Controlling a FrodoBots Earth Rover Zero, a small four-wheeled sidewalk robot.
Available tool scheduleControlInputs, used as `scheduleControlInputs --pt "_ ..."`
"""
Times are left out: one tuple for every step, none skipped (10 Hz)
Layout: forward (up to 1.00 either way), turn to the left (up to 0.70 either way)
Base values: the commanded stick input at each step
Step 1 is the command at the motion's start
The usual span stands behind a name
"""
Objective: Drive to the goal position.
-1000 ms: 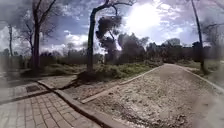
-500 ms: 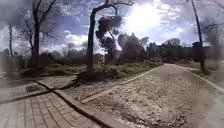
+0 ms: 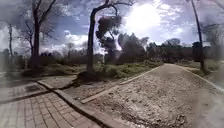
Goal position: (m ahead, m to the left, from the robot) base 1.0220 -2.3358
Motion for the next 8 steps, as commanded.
scheduleControlInputs --pt "0.96 -0.42" --pt "1.00 -0.40" --pt "1.00 -0.40" --pt "1.00 -0.40" --pt "1.00 -0.40" --pt "1.00 -0.40" --pt "1.00 -0.40" --pt "1.00 -0.40"
